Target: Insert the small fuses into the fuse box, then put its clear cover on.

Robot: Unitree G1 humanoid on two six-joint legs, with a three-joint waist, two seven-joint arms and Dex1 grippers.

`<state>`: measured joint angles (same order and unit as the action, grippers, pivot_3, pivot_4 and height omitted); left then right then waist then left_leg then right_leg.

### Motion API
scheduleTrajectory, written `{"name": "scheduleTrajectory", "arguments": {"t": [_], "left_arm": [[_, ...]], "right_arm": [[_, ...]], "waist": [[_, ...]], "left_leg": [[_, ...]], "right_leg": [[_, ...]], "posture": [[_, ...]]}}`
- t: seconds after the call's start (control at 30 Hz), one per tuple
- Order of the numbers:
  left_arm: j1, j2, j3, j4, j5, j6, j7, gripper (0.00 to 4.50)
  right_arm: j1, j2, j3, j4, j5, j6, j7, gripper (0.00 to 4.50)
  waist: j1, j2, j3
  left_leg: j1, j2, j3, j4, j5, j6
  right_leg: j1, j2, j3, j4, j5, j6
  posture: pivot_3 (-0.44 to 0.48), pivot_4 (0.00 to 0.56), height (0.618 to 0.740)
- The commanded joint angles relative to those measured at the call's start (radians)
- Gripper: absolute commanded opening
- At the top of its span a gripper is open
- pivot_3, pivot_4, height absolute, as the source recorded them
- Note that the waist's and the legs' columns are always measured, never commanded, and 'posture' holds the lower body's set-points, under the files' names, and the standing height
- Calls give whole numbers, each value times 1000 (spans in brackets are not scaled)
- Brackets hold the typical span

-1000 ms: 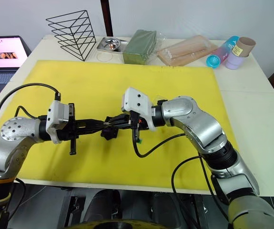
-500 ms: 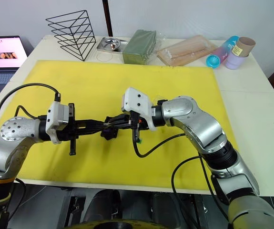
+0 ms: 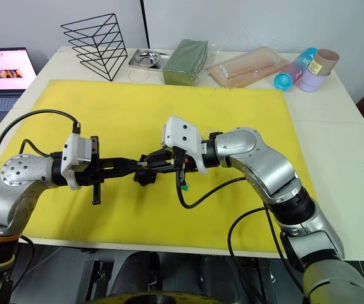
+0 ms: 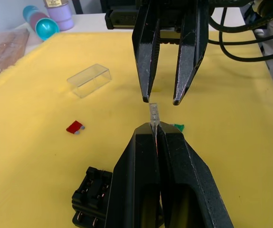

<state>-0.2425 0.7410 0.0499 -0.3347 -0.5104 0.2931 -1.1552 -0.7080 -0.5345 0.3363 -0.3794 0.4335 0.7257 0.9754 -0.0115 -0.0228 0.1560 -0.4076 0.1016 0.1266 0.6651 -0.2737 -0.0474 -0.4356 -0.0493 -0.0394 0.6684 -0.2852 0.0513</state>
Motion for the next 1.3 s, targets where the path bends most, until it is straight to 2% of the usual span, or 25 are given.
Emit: {"name": "scheduleTrajectory", "arguments": {"t": [0.03, 0.87, 1.0, 1.3], "left_arm": [[-12, 4, 1, -30, -12, -14, -7, 0], [-25, 5, -11, -17, -4, -30, -20, 0], [-24, 6, -11, -18, -8, -30, -22, 0], [-15, 20, -12, -14, 14, -36, -22, 0]], "right_arm": [[-12, 8, -14, -8, -2, -15, -4, 843], [-9, 10, -7, 2, -14, -17, 13, 843], [-6, 8, -8, 1, -12, -17, 20, 36], [-10, 2, -10, -6, -4, -11, 42, 36]], "waist": [[0, 0, 0], [0, 0, 0], [0, 0, 0], [0, 0, 0]], "left_leg": [[0, 0, 0, 0, 0, 0], [0, 0, 0, 0, 0, 0], [0, 0, 0, 0, 0, 0], [0, 0, 0, 0, 0, 0]], "right_leg": [[0, 0, 0, 0, 0, 0], [0, 0, 0, 0, 0, 0], [0, 0, 0, 0, 0, 0], [0, 0, 0, 0, 0, 0]], "posture": [[0, 150, 740], [0, 150, 740], [0, 150, 740], [0, 150, 740]]}}
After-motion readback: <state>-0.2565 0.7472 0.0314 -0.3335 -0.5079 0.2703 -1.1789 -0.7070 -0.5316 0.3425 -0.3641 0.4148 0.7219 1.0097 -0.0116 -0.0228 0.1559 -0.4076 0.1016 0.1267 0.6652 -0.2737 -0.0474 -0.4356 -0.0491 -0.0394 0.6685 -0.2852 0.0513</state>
